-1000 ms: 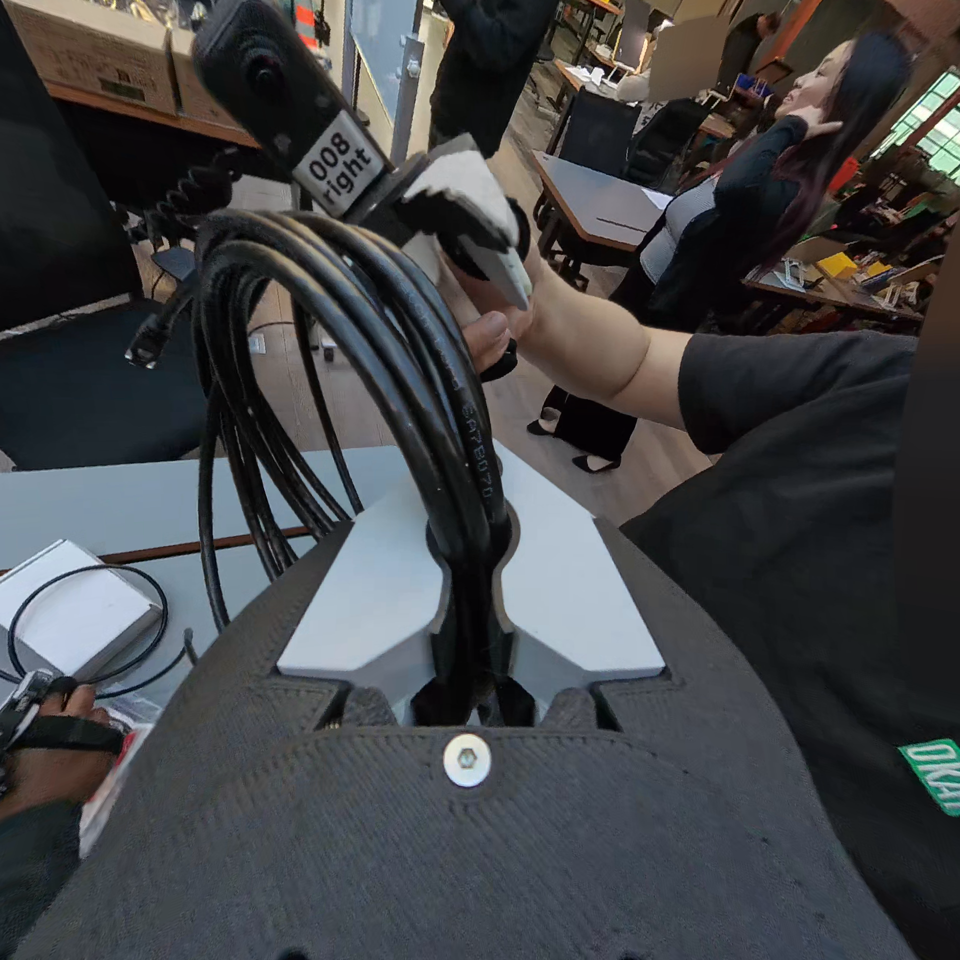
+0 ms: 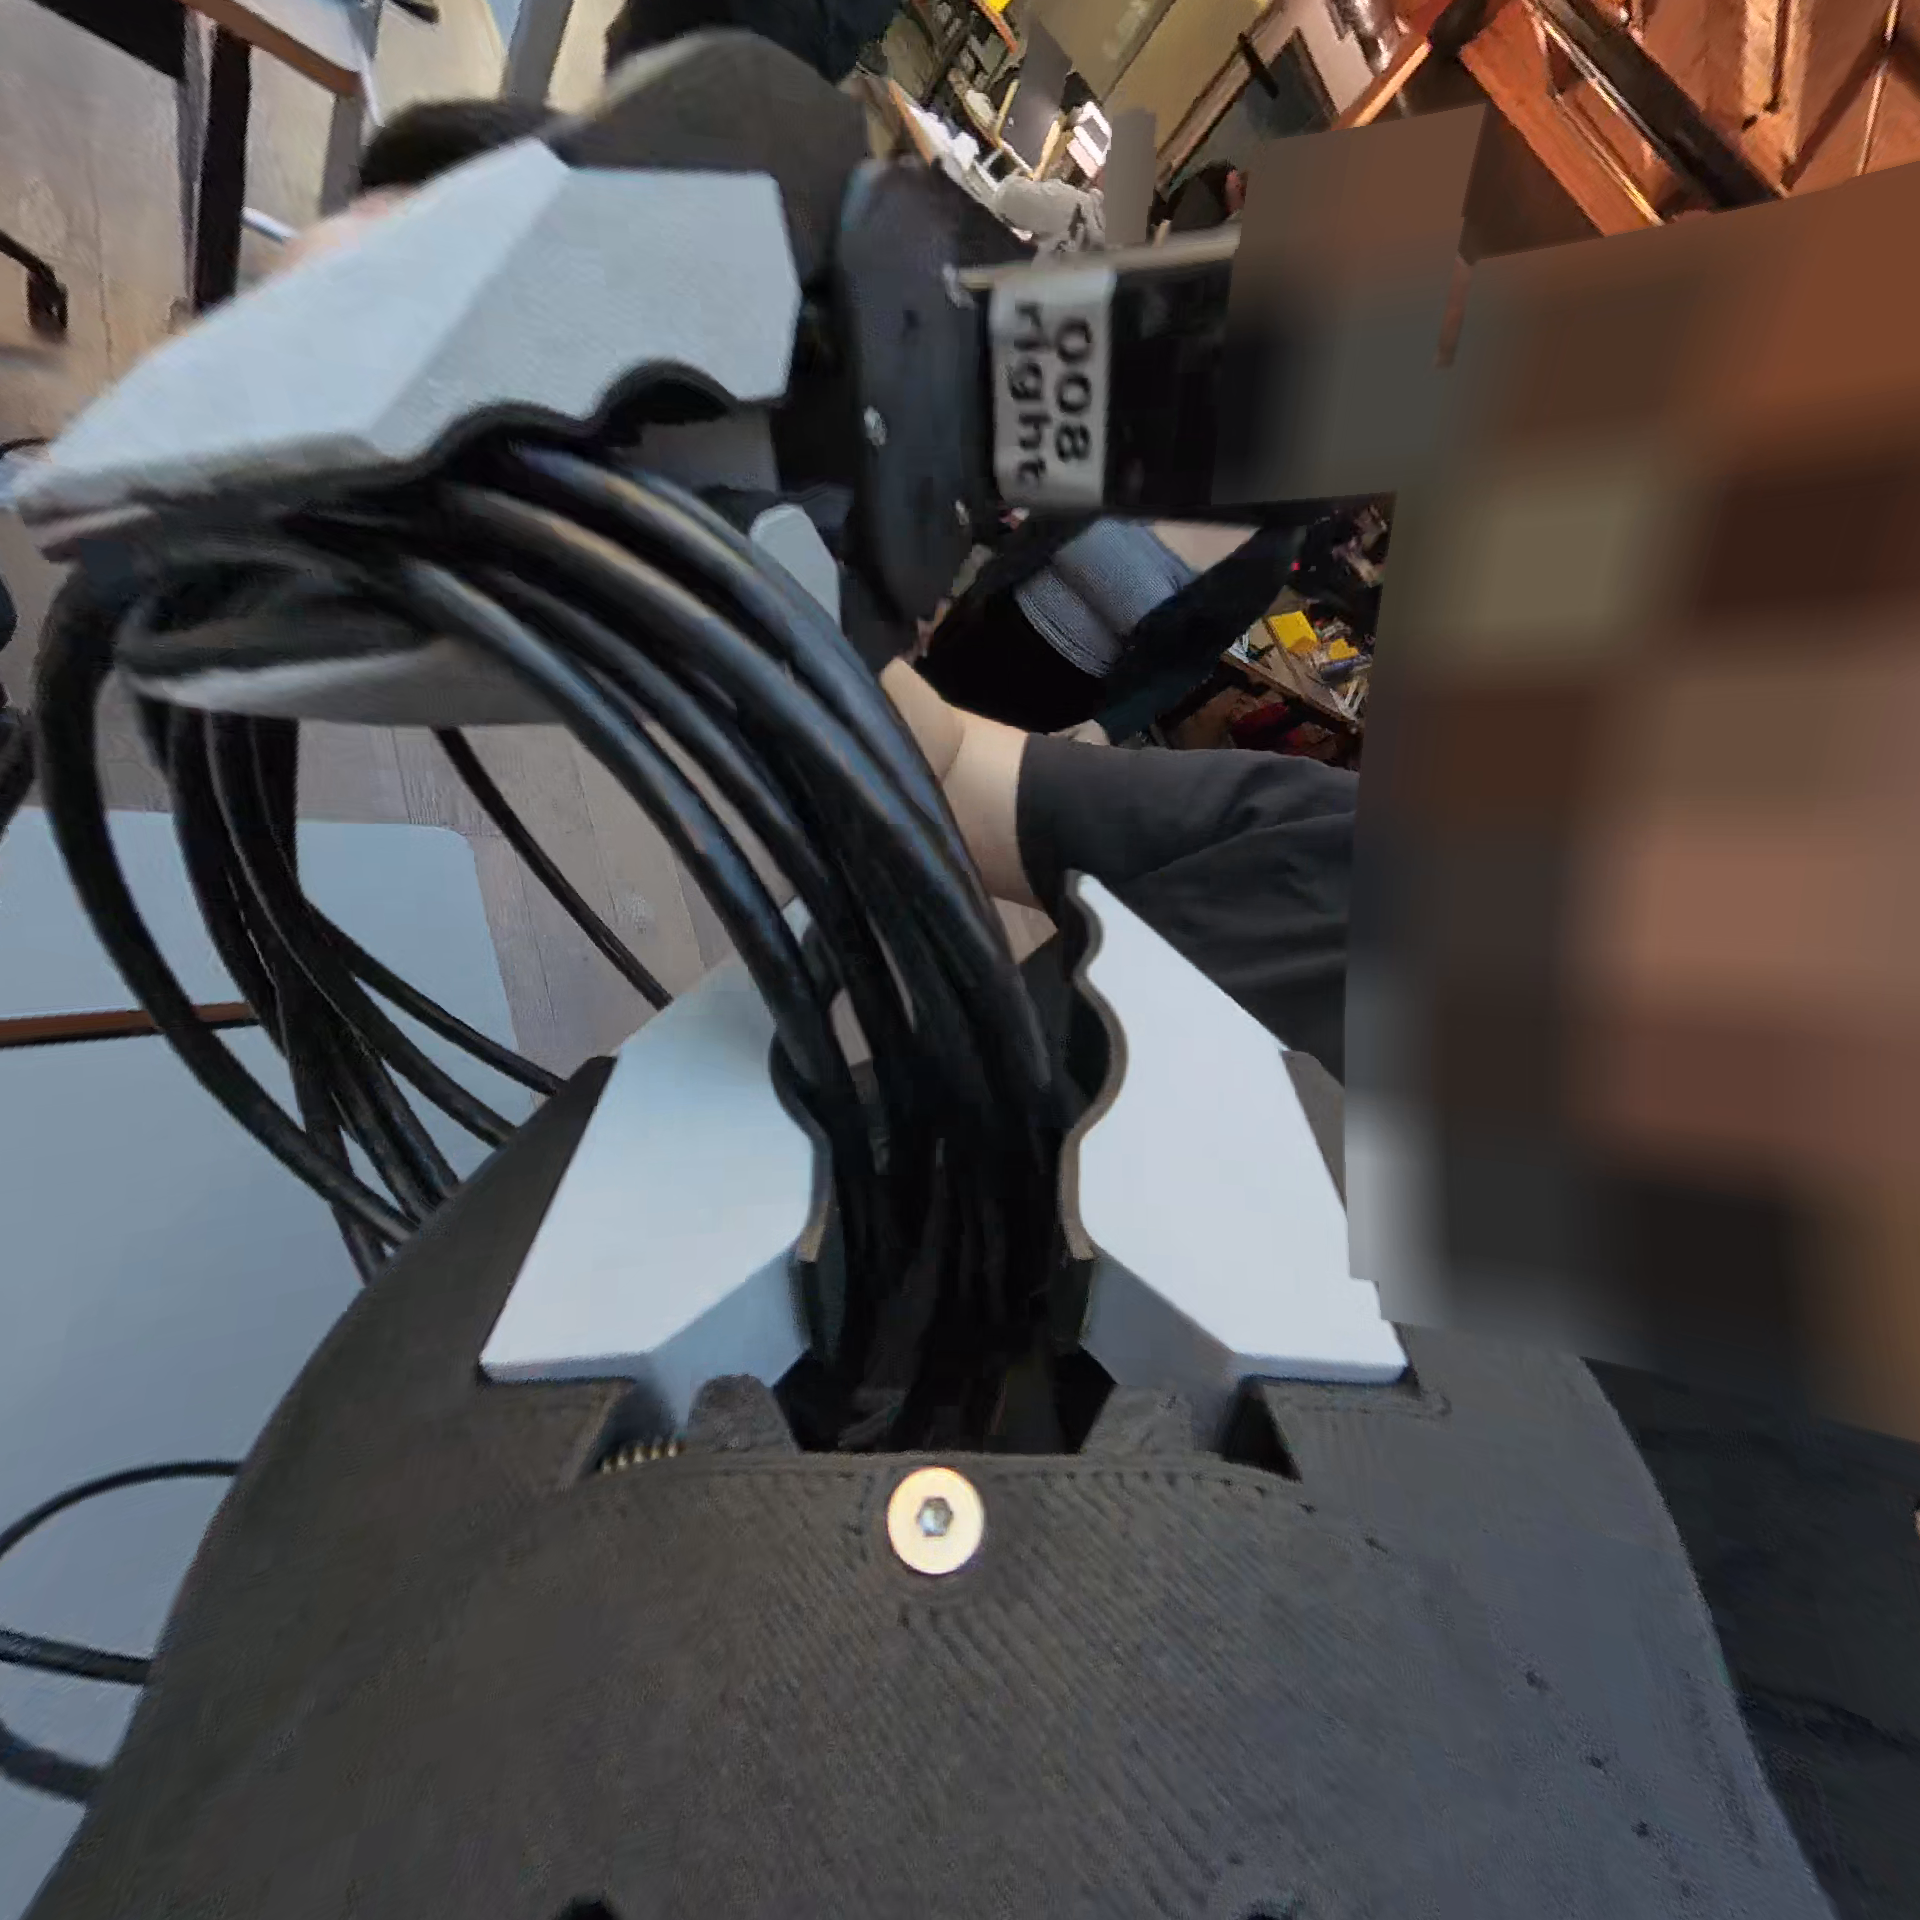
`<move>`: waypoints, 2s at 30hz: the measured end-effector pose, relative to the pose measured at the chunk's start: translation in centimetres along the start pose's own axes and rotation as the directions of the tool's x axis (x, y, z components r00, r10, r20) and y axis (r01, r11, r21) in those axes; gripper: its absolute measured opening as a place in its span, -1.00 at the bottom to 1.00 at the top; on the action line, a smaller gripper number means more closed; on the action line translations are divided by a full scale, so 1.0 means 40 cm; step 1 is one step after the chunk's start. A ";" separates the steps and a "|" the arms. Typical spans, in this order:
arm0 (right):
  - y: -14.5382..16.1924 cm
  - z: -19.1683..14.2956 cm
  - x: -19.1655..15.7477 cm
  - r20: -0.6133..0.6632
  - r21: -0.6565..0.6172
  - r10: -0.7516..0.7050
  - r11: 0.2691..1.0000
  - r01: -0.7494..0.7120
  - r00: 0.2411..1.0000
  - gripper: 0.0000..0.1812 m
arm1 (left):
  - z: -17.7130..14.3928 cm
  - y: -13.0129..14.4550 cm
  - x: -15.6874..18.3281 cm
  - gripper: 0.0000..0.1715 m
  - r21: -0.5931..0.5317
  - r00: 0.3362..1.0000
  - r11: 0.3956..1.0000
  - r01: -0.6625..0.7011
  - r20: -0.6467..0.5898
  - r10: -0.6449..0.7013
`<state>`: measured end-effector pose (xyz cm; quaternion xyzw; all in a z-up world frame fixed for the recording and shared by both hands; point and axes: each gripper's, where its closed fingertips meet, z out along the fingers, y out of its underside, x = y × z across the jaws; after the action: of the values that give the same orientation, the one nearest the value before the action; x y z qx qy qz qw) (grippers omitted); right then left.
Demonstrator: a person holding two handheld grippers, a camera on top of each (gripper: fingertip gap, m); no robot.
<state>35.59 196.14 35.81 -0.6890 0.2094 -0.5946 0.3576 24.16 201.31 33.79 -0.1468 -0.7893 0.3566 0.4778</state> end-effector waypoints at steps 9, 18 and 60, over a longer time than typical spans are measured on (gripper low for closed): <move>-0.019 0.006 0.111 0.026 0.044 0.415 0.908 -0.416 0.909 -0.93 | -0.035 -0.020 0.010 -0.08 0.006 0.804 0.849 -0.528 0.327 0.497; 0.056 0.056 0.105 -0.079 -0.079 0.507 0.855 -0.513 0.858 -0.91 | -0.030 -0.042 -0.097 -0.58 0.138 0.741 0.846 -0.515 0.567 0.359; 0.109 0.050 -0.300 0.225 -0.183 0.755 0.653 -0.735 0.615 -0.96 | 0.018 -0.103 -0.254 -0.54 0.252 0.921 0.898 0.362 0.052 -0.386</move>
<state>35.67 202.33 24.47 -0.6294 0.4447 -0.2799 0.5725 29.09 192.30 29.88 0.0839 -0.7773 0.3571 0.5111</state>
